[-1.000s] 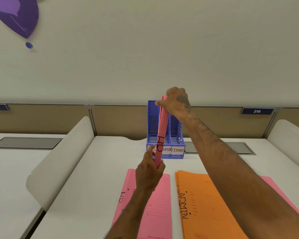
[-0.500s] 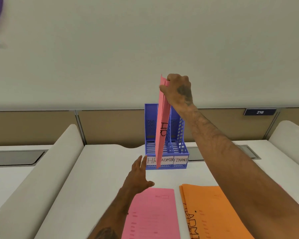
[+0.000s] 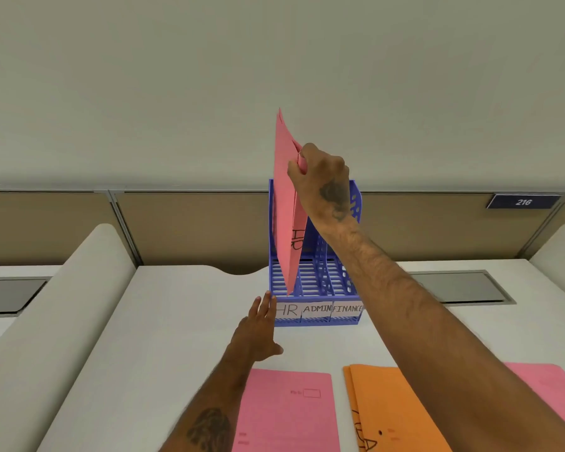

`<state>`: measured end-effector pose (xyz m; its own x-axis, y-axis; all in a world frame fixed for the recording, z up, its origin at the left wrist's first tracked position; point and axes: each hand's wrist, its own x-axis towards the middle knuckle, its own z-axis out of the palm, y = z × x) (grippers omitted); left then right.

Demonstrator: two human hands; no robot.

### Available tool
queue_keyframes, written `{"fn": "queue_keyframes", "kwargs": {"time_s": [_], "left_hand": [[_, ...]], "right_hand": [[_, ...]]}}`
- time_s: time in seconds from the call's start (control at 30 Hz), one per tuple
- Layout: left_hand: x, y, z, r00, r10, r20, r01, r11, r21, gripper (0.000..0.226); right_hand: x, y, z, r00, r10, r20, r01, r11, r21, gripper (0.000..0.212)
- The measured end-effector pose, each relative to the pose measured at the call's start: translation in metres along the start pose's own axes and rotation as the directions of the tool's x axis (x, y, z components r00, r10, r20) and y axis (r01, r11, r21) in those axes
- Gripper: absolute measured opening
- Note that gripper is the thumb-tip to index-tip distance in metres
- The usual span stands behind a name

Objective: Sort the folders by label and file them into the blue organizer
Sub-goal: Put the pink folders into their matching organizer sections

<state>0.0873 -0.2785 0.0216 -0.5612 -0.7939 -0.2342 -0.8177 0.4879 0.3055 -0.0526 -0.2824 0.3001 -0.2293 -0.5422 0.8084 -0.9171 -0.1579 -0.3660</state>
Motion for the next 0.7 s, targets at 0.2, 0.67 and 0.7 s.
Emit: {"fn": "queue_keyframes", "kwargs": {"time_s": [0.2,0.67,0.7], "left_hand": [[0.005,-0.002,0.011,1.0,0.014,-0.028,-0.015,0.999,-0.034,0.113],[0.004,-0.001,0.007,1.0,0.021,-0.016,-0.023,0.995,-0.099,0.114],[0.004,-0.001,0.007,1.0,0.021,-0.013,-0.022,0.995,-0.101,0.115]], "right_hand": [[-0.009,0.007,0.021,1.0,0.019,-0.01,-0.02,1.0,-0.007,0.023],[-0.013,0.004,0.047,0.999,0.047,0.009,-0.046,0.998,-0.03,0.02],[-0.016,0.005,0.049,0.998,0.059,0.02,-0.058,0.998,-0.04,0.021]]}}
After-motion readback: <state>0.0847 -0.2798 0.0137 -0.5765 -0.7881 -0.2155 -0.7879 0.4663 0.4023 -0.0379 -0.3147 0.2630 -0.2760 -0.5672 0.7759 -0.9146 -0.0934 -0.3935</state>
